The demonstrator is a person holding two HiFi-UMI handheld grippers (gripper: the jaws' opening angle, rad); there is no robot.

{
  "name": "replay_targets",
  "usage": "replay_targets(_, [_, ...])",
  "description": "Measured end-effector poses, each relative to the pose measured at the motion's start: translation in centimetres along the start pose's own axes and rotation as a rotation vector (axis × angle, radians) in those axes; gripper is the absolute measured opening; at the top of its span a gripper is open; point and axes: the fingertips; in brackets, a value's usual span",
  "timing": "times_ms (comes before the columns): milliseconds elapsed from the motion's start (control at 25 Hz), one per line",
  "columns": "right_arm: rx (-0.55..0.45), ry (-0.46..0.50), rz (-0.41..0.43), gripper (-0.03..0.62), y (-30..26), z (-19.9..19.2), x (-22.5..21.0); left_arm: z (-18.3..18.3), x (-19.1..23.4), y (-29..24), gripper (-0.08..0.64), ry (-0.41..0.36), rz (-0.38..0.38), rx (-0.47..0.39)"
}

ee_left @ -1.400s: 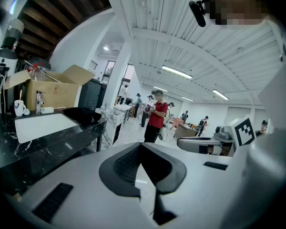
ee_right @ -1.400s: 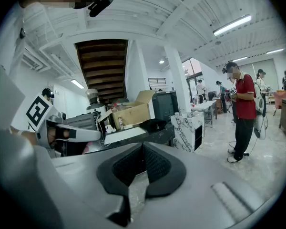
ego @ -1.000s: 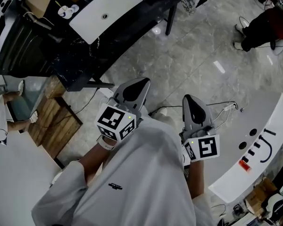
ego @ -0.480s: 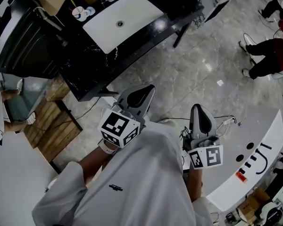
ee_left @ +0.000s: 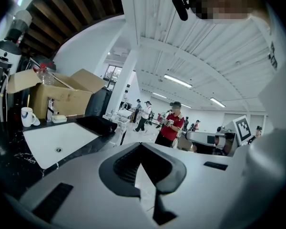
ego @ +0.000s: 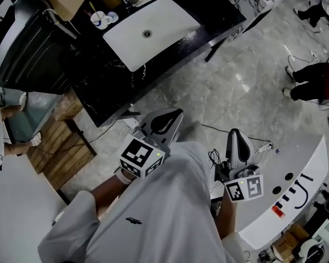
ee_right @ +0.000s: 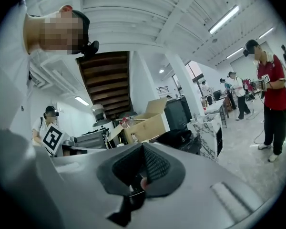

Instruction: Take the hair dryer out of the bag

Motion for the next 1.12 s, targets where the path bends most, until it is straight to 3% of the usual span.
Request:
replay_targets(160, [-0.024,0.013,-0.046,0.009,-1.2,0.4,-0.9,0.4,1.0,-1.3,0.008,-0.003,0.003,0.009])
replay_targets(440, [-0.002,-0.018,-0.045,0.011,-3.5,0.4,-2.6,2.2,2.7,-3.1,0.008,-0.015,0.022,-0.007])
replay_targets(880, [0.026,-0.078,-0.036,0.011,-5.7,1.7,-10.0,2.8,2.4,-10.1,0.008,-0.005,0.055,0.04])
replay_targets(1120, [0.029,-0.092,0.006,0.011,-7.8,3.1,-15.0,5.0,1.3,-15.9,0.008,-0.025,0.071,0.035])
Point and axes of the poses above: the fingertips, and each gripper's own axes: y backward along the fingers, x to its left, z out of its top, and after that the axes turned 1 degree about -z, right-handed
